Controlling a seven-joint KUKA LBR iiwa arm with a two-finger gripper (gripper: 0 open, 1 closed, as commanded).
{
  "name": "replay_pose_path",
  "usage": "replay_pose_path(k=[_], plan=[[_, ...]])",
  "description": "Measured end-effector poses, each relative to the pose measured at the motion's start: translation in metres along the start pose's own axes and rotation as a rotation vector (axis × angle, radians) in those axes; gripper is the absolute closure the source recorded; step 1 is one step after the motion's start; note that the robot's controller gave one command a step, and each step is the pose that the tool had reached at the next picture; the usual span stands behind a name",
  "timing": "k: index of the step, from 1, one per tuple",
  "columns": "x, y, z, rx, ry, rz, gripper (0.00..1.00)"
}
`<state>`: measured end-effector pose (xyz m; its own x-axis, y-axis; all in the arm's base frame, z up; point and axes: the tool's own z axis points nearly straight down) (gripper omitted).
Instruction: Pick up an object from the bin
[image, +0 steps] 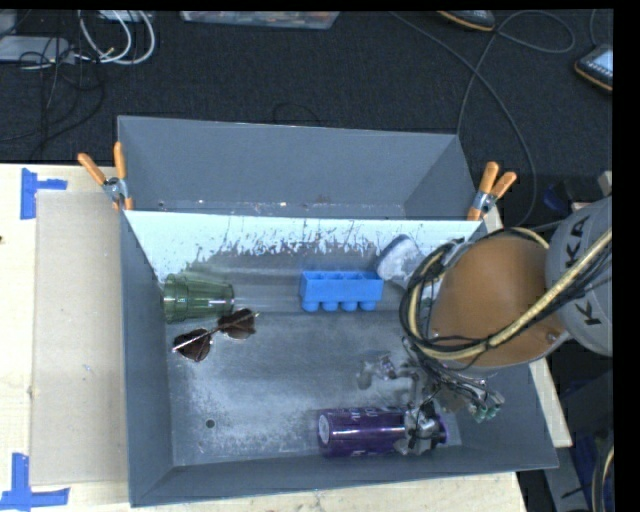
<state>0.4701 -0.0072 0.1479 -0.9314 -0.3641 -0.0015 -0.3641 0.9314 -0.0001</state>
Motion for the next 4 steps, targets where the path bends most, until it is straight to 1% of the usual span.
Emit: replay_pose_path(k=[1, 2, 3, 4], plan=[[-0.002, 0.008, 0.011, -0.004, 0.009, 0.036, 0.0], [-0.01, 0.011, 0.072, 0.005, -0.016, -0.149, 0.0], [-0.011, 0.011, 0.085, 0.006, -0.02, -0.099, 1.0], [-0.01, 0.011, 0.083, 0.005, -0.019, -0.085, 1.0]])
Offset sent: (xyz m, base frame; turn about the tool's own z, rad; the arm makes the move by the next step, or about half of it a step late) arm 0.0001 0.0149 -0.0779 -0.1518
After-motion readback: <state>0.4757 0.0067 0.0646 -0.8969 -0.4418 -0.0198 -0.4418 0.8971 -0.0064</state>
